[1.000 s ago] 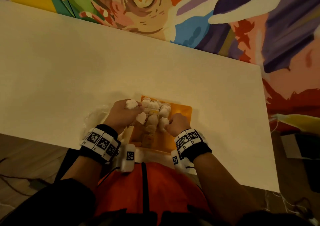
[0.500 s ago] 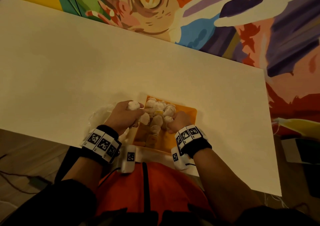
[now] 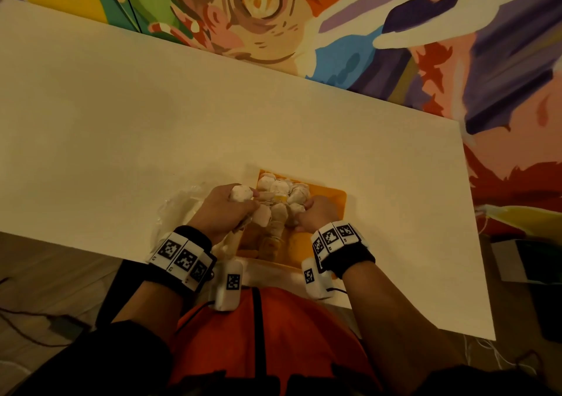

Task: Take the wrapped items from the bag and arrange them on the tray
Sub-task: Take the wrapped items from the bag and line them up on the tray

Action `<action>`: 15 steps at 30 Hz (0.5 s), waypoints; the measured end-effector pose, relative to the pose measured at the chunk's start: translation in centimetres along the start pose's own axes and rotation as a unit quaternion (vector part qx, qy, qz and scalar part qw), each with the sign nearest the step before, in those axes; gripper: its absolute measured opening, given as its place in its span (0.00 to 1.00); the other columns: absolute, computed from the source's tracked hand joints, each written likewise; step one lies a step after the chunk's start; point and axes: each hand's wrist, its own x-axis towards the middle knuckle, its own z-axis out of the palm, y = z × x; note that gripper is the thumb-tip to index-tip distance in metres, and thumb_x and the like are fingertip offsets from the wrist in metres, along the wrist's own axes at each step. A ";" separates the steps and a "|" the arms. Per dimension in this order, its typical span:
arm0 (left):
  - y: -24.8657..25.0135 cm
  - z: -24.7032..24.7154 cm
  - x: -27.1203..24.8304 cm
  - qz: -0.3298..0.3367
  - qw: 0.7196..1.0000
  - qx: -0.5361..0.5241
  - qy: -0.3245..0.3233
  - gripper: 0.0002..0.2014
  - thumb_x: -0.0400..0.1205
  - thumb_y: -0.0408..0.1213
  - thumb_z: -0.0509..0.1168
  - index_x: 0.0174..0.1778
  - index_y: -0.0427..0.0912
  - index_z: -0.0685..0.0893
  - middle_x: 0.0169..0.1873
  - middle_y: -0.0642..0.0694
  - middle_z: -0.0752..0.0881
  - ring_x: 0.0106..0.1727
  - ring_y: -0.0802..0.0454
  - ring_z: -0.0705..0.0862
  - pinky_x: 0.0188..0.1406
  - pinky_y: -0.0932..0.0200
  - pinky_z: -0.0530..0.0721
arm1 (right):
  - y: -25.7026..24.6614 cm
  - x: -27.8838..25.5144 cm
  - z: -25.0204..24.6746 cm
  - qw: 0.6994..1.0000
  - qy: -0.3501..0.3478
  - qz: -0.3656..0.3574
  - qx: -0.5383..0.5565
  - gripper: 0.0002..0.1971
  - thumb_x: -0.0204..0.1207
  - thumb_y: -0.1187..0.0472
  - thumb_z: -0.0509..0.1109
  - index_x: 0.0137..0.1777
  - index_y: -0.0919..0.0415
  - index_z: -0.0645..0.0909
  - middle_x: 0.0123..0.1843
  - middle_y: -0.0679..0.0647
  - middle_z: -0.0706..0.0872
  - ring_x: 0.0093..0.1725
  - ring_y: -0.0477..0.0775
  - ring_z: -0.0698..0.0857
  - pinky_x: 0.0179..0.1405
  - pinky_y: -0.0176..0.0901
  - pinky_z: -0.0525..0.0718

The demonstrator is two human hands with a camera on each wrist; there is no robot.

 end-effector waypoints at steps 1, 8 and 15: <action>0.0 -0.1 0.0 0.000 1.000 -0.005 0.001 0.04 0.79 0.30 0.70 0.47 0.42 0.87 0.46 0.35 0.88 0.39 0.42 0.83 0.41 0.45 0.83 | 0.0 -0.3 -0.2 1.000 0.014 -0.011 0.003 0.12 0.72 0.63 0.75 0.54 0.63 0.80 0.47 0.58 0.89 0.49 0.59 0.89 0.50 0.48 0.87; 0.4 -0.4 -0.3 -0.011 0.999 -0.045 0.002 0.03 0.80 0.30 0.70 0.48 0.39 0.87 0.44 0.37 0.87 0.38 0.47 0.83 0.30 0.57 0.83 | -0.8 -3.9 -1.6 0.973 0.079 -0.176 0.129 0.13 0.75 0.68 0.70 0.57 0.55 0.80 0.48 0.50 0.84 0.44 0.51 0.85 0.36 0.32 0.82; 1.9 0.3 -0.7 -0.043 0.992 -0.111 -0.049 0.06 0.83 0.30 0.66 0.52 0.33 0.86 0.39 0.36 0.83 0.29 0.50 0.80 0.18 0.64 0.77 | -1.9 -5.9 -1.2 0.928 0.000 -0.353 0.120 0.25 0.67 0.79 0.74 0.50 0.44 0.84 0.58 0.45 0.82 0.45 0.46 0.84 0.37 0.31 0.80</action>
